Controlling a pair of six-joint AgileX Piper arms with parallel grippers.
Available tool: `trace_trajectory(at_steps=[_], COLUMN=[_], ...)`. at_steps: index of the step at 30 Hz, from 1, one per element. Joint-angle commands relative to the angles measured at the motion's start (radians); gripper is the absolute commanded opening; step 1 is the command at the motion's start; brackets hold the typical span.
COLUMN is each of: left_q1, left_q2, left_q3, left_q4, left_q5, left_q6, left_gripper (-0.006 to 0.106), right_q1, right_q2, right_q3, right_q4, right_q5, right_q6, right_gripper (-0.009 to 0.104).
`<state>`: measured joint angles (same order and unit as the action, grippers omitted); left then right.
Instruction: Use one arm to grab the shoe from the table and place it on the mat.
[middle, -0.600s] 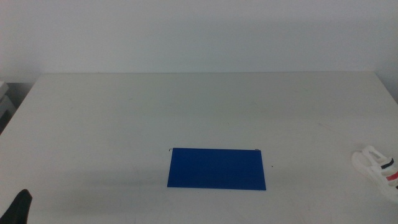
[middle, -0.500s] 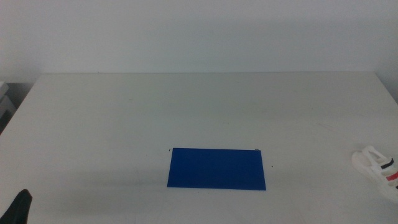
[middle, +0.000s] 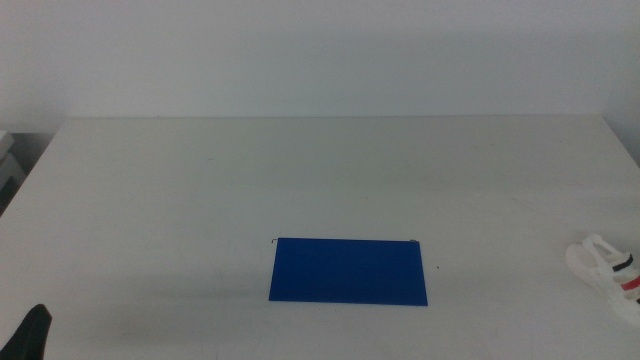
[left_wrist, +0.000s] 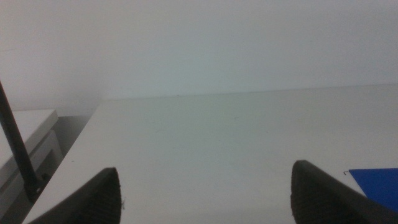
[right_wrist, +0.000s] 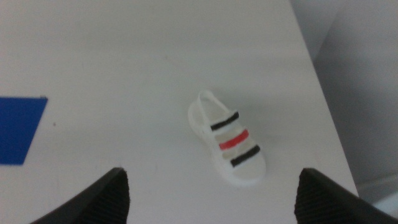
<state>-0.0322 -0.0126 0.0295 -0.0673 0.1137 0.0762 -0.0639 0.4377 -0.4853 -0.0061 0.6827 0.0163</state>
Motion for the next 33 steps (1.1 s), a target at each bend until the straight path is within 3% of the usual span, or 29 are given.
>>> trace_trajectory(at_steps=[1, 12, 17, 23, 28, 33], left_q1=[-0.005, -0.005, -0.005, -0.005, -0.005, -0.005], left_q2=[-0.013, -0.013, -0.013, -0.013, -0.013, -0.013], left_q3=[0.007, 0.007, 0.007, 0.007, 0.007, 0.007], left_q4=[-0.010, -0.010, -0.010, -0.010, -0.010, -0.010], left_q5=[-0.082, -0.082, -0.082, -0.082, -0.082, -0.082], left_q6=[-0.005, -0.005, -0.005, -0.005, -0.005, -0.005], left_gripper=[0.094, 0.094, 0.094, 0.094, 0.094, 0.094], right_q1=[0.002, 0.002, -0.003, -0.003, -0.003, -0.003], right_q2=[0.104, 0.571, 0.741, 0.921, 1.031, 1.122], right_q3=[-0.112, -0.509, -0.599, -0.651, -0.654, -0.654], right_q4=[-0.010, -0.015, -0.015, 0.028, -0.027, -0.084], right_q5=[0.024, 0.186, 0.189, 0.206, 0.177, 0.150], right_q6=[-0.008, -0.036, -0.036, -0.036, -0.068, -0.256], right_gripper=[0.092, 0.092, 0.092, 0.092, 0.092, 0.092])
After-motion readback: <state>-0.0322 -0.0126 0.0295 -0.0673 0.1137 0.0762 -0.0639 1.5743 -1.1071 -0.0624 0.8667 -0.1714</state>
